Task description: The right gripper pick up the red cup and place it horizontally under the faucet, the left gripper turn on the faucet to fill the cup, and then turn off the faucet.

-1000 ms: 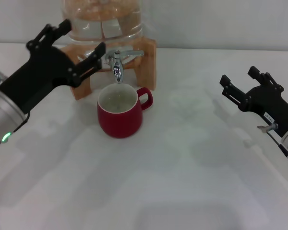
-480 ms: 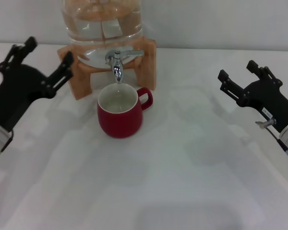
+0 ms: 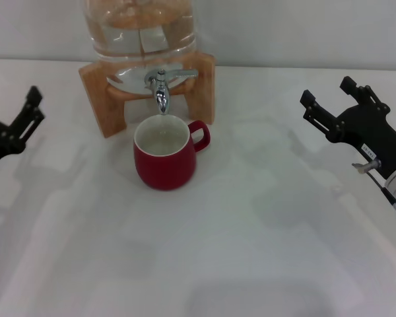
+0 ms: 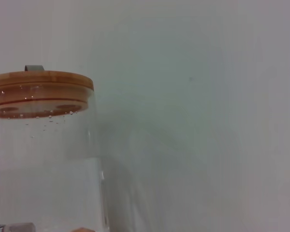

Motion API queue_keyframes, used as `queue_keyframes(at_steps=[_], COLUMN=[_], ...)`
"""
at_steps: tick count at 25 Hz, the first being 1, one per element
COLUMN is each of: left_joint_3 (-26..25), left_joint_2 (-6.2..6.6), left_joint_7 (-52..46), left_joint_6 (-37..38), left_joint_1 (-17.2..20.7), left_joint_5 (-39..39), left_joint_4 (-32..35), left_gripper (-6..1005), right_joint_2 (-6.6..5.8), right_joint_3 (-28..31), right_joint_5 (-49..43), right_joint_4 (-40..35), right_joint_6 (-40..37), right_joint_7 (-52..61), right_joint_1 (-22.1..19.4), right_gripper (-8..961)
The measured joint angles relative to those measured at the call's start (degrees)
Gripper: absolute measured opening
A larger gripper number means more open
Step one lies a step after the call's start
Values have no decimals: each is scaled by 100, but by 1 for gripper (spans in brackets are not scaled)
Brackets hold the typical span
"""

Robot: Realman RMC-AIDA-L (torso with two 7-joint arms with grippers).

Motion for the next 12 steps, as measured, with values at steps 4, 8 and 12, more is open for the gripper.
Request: queue_keyframes(at_steps=[4,8,12], left_joint_3=[-173,-320,-420], left_joint_2=[-7,-8,-9], left_joint_7=[6,-3,-43], left_joint_6=[-353,-407,-413], left_joint_1=[-38,-143,-273], left_joint_5=[-6,-12,-14], left_joint_4=[-409,-730,-1017], left_gripper=[875,875,875], right_joint_2=[0,6,9], right_joint_3=[0,-1,-6], right_joint_5=[0,-32,-20], right_joint_4=[0,1,6], right_joint_6=[0,0,5], right_joint_7=[-17,-113,-349], right_joint_1=[20,13,-24], right_gripper=[872,872,872])
